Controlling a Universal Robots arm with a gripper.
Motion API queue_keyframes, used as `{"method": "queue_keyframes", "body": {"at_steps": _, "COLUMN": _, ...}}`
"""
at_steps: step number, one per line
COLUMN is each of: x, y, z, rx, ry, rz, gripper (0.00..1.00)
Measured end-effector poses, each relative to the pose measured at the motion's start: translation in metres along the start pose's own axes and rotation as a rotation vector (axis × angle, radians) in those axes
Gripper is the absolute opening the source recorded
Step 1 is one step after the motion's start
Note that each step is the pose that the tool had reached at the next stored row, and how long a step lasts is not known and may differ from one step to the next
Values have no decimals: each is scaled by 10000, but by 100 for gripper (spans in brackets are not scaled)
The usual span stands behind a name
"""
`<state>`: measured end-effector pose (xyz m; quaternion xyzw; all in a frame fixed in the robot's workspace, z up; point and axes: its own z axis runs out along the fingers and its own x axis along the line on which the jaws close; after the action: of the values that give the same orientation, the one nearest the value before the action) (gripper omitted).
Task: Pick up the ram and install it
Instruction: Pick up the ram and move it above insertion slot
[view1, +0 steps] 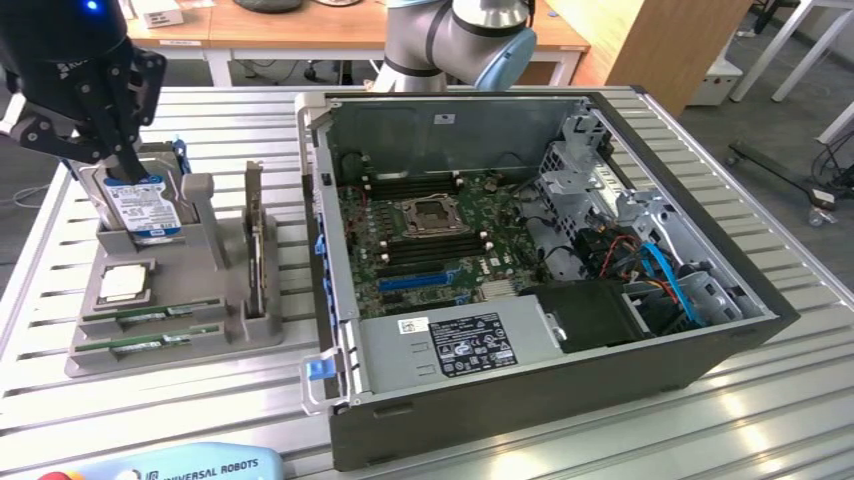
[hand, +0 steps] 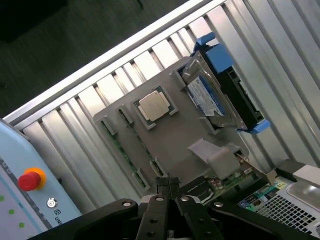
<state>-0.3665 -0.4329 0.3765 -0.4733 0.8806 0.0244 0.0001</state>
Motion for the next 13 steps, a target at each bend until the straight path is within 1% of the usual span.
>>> {"method": "queue_keyframes", "body": {"at_steps": 8, "x": 0, "y": 0, "z": 1, "rx": -27, "ry": 49, "rz": -1133, "gripper": 10}}
{"method": "queue_keyframes", "body": {"at_steps": 13, "x": 0, "y": 0, "z": 1, "rx": -40, "ry": 73, "rz": -1707, "gripper": 10}}
